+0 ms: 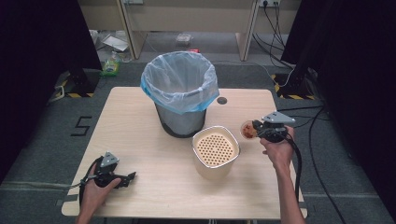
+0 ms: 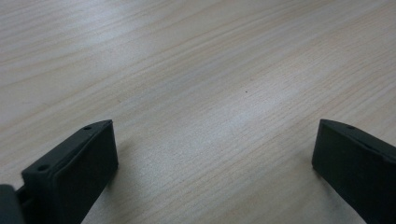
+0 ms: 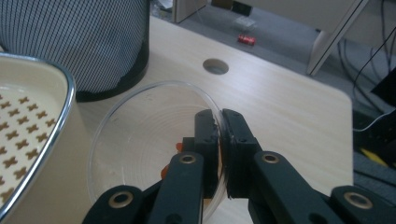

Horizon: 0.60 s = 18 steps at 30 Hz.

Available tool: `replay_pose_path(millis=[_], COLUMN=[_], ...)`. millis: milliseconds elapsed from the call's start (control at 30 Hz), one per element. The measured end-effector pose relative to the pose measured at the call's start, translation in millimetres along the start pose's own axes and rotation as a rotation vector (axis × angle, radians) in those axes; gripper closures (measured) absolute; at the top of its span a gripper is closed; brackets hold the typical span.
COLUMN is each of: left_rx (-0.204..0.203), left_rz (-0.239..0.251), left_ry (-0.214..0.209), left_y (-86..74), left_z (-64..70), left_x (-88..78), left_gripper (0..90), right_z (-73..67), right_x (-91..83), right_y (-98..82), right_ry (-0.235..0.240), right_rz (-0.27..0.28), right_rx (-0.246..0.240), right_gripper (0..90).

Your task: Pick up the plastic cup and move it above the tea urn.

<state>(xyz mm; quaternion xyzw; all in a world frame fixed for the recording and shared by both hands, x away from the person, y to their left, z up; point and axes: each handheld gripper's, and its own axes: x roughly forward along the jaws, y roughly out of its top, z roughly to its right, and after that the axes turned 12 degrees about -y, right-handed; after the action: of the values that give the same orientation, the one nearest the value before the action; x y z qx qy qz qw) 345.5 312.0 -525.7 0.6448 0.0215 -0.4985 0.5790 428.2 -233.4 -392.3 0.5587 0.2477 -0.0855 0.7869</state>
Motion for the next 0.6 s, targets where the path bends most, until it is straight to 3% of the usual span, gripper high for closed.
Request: replay_pose_path(millis=[300, 600], left_rx=[0.000, 0.001], left_rz=[0.000, 0.000], left_ry=[0.000, 0.000], left_y=[0.0, 0.0], left_z=[0.0, 0.0], left_x=[0.1, 0.1], left_gripper=[0.0, 0.0], right_z=[-0.2, -12.7], right_x=[-8.8, -19.5], right_y=[24.5, 37.0], right_ry=[-0.056, -0.059], right_rz=[0.096, 0.165], right_rx=[-0.048, -0.104], right_gripper=[85.9, 85.8])
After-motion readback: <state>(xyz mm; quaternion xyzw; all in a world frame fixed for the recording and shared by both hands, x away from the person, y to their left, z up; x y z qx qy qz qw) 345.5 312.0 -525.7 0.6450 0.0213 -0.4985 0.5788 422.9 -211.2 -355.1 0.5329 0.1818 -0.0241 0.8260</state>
